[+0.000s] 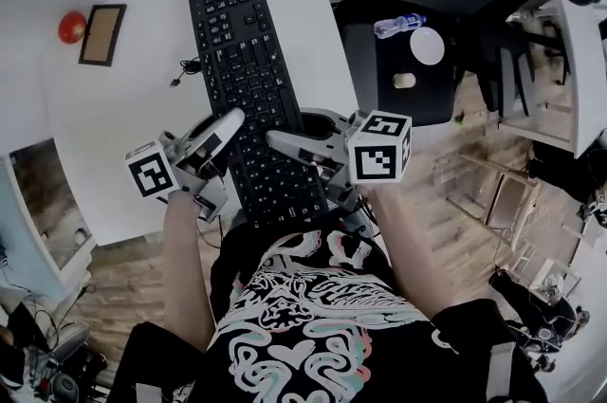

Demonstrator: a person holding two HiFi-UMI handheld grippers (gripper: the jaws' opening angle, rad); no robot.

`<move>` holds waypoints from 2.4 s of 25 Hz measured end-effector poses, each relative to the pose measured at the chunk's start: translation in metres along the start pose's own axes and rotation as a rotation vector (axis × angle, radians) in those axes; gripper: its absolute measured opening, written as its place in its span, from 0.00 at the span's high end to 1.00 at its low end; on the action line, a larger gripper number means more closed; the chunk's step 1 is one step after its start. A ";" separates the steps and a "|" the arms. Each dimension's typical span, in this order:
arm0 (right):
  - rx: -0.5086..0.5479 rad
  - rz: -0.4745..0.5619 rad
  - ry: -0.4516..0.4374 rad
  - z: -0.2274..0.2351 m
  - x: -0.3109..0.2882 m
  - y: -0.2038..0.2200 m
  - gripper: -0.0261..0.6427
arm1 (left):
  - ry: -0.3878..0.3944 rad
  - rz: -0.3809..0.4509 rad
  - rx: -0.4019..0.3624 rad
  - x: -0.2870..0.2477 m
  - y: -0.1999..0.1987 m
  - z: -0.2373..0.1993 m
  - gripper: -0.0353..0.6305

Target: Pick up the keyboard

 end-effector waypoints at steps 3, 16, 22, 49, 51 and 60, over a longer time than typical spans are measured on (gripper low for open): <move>0.041 0.008 -0.001 0.004 -0.003 0.003 0.66 | 0.002 0.007 -0.048 0.001 0.002 -0.004 0.72; 0.106 0.044 -0.044 0.015 -0.004 0.014 0.66 | -0.010 0.015 -0.198 0.002 0.008 -0.005 0.70; 0.148 0.049 -0.058 0.003 -0.001 0.012 0.66 | -0.011 0.039 -0.241 0.003 0.006 0.007 0.69; 0.285 0.056 -0.046 -0.028 0.011 0.020 0.66 | -0.032 0.100 -0.369 0.007 0.009 0.042 0.68; 0.289 0.064 -0.052 -0.029 0.010 0.019 0.66 | -0.031 0.099 -0.374 0.007 0.008 0.042 0.68; 0.285 0.069 -0.043 -0.026 0.008 0.020 0.66 | -0.041 0.087 -0.377 0.008 0.008 0.038 0.68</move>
Point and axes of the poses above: the fingertips, and each gripper's own axes: x backward along the fingers, z to its right, y out of its underside, the point moved 9 cm from there along x, backward along the fingers, and after that the axes turned 9 degrees about -x, right-handed, at the moved point
